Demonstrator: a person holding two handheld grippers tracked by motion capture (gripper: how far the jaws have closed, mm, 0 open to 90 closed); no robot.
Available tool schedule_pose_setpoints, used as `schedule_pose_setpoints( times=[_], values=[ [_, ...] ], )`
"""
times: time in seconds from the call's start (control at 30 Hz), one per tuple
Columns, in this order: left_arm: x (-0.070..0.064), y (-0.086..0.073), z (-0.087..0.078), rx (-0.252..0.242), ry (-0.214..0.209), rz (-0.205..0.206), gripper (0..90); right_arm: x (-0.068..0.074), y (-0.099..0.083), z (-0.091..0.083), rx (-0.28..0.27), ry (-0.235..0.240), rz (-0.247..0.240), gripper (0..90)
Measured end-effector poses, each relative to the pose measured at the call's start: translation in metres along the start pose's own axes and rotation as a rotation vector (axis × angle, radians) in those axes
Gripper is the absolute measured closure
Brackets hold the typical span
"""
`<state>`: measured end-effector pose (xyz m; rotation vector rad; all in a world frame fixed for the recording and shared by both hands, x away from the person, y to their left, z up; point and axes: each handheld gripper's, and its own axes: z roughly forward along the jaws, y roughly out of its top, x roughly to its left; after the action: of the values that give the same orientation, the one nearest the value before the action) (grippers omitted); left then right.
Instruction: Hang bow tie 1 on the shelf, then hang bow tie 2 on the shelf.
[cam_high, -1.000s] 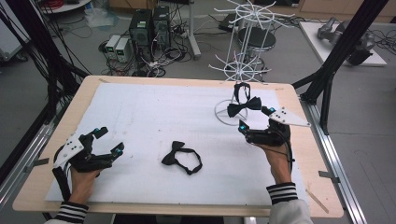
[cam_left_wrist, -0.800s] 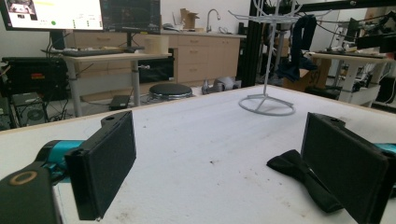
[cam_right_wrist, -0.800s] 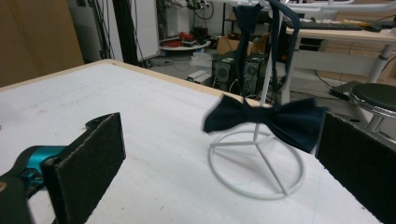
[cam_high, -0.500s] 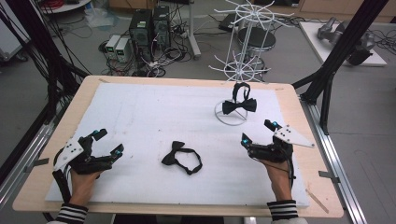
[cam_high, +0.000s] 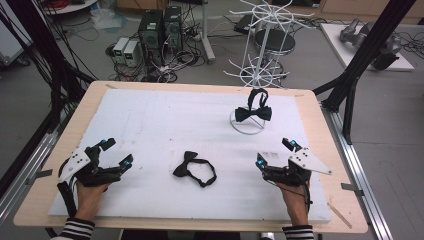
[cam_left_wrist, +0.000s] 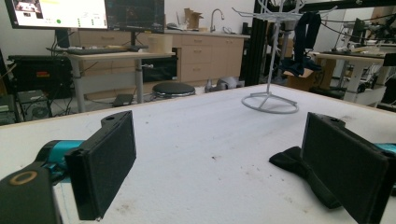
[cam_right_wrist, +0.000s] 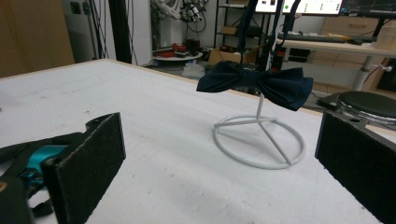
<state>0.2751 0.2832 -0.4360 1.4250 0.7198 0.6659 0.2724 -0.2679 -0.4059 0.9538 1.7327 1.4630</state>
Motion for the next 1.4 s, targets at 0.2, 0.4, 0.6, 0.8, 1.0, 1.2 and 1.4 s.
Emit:
schedule_pose_setpoints(
  times=[0.2, 0.4, 0.6, 0.8, 1.0, 1.2, 1.4],
  values=[
    [0.000, 0.000, -0.001, 0.000, 0.005, -0.001, 10.8, -0.002, 0.000, -0.002, -0.006, 0.000, 0.015, 0.9],
    [0.000, 0.000, 0.001, 0.003, -0.001, 0.001, 10.8, -0.005, -0.002, -0.004, -0.008, -0.003, 0.017, 0.9],
    [0.000, 0.001, 0.001, 0.003, -0.002, 0.000, 10.8, -0.005, -0.002, -0.004, -0.007, -0.002, 0.021, 1.0],
    [0.000, 0.002, 0.001, 0.000, -0.004, -0.003, 10.8, -0.005, 0.000, -0.004, -0.007, 0.000, 0.018, 1.0],
    [-0.001, 0.006, 0.001, -0.001, -0.015, 0.008, 10.8, -0.005, 0.004, -0.003, -0.012, 0.002, 0.012, 1.0],
    [-0.001, 0.013, 0.001, -0.008, -0.019, 0.005, 10.8, -0.005, 0.007, -0.004, -0.014, 0.006, 0.011, 1.0],
    [0.001, 0.018, 0.002, -0.012, -0.023, 0.008, 10.8, -0.005, 0.011, -0.004, -0.025, 0.016, 0.006, 1.0]
  ],
)
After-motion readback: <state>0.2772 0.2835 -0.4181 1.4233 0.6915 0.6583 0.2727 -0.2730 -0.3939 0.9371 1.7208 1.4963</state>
